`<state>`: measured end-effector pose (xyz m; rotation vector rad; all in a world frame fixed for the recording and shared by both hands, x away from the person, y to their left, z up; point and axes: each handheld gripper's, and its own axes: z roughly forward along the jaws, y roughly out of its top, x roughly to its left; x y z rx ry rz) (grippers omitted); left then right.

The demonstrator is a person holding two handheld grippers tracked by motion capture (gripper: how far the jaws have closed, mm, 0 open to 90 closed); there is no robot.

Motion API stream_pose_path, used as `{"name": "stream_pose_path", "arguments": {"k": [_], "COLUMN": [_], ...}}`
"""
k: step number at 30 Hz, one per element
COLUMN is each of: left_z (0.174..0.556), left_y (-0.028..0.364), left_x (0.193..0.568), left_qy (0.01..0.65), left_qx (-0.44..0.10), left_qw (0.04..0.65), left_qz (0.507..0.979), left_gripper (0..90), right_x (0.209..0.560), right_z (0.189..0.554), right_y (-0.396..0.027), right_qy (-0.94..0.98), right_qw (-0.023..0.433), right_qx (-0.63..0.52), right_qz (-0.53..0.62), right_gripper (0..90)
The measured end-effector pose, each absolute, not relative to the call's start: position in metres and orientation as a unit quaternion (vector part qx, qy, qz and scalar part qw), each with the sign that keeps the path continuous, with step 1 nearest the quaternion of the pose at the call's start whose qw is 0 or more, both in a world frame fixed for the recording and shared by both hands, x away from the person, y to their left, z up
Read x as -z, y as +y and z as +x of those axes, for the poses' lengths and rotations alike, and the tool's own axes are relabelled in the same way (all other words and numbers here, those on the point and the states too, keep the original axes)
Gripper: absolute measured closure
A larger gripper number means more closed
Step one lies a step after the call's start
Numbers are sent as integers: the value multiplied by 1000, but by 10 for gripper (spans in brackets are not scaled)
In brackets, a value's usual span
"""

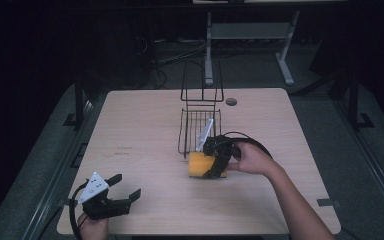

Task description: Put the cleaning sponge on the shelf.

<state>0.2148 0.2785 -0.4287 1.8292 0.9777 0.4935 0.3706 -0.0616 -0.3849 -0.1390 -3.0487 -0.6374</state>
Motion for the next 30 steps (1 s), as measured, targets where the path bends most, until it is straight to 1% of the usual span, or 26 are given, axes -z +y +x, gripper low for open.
{"name": "stream_pose_path", "arguments": {"k": [7, 19, 26, 30], "left_z": [215, 215, 215, 215], "left_y": [279, 279, 280, 280], "left_x": [429, 429, 429, 428], "left_qy": [402, 402, 403, 402], "left_qx": [-203, -203, -204, -204], "left_qw": [484, 486, 487, 487], "left_qz": [750, 749, 748, 748], "left_gripper": [128, 128, 128, 128], "right_x": [383, 385, 383, 382], "right_z": [379, 393, 398, 401], "right_y": [-60, -56, -49, -48], "right_qy": [-977, -977, -979, -977], "right_qw": [6, 13, 4, 11], "right_qx": [208, 206, 202, 210], "right_qz": [-43, -47, -43, -47], "right_gripper": [216, 216, 216, 216]}}
